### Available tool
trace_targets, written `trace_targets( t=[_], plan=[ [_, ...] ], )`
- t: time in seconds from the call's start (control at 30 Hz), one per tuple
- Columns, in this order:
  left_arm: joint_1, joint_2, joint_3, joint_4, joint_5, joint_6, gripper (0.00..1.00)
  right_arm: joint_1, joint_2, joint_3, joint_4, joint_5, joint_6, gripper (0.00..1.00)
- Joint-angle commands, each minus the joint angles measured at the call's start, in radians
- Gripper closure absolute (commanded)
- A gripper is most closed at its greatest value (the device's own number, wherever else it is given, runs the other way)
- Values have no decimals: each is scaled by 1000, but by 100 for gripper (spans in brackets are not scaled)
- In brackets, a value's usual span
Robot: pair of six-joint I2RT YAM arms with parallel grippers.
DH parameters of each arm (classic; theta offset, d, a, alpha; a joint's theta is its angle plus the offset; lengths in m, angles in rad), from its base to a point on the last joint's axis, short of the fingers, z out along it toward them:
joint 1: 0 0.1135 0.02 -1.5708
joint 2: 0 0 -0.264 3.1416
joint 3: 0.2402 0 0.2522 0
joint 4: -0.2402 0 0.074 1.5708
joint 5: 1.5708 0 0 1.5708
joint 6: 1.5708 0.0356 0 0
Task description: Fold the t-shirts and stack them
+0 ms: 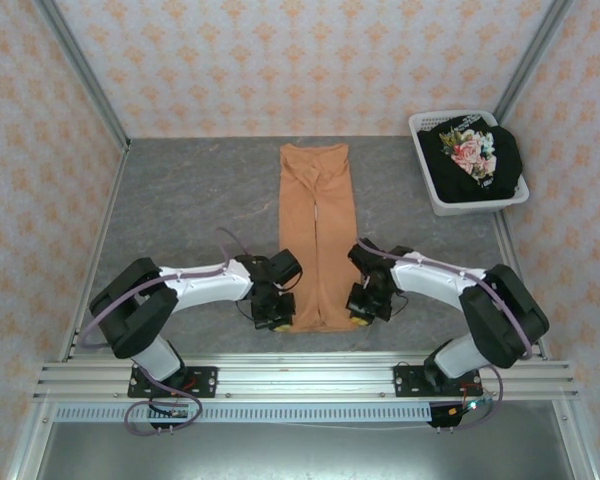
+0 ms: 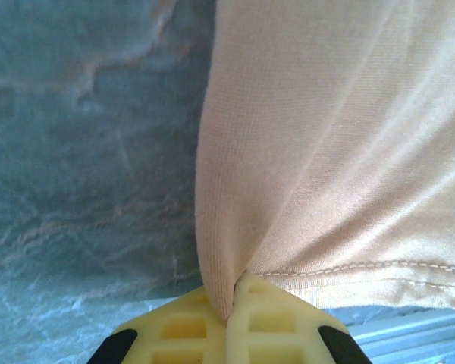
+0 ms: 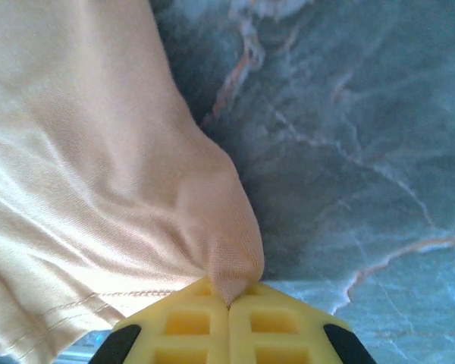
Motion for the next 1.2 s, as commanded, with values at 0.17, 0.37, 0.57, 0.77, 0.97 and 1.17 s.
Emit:
trace_targets(
  t=[0.17, 0.37, 0.57, 0.77, 0.97, 1.17],
  plan=[
    [-38, -141, 0, -52, -7, -15, 100, 40, -156, 23, -146, -25, 67, 100],
    [-23, -213, 82, -90, -131, -64, 100, 35, -163, 133, -230, 71, 58, 100],
    [58, -238, 149, -120, -220, -88, 100, -12, -119, 285, -267, 171, 40, 100],
    [157, -176, 255, -115, -208, -45, 100, -64, 1, 464, -275, 207, -28, 100],
    [250, -74, 385, -125, -204, 14, 100, -123, 131, 634, -268, 240, -99, 100],
    [329, 59, 527, -121, -171, 89, 100, -156, 315, 858, -299, 227, -191, 100]
  ],
)
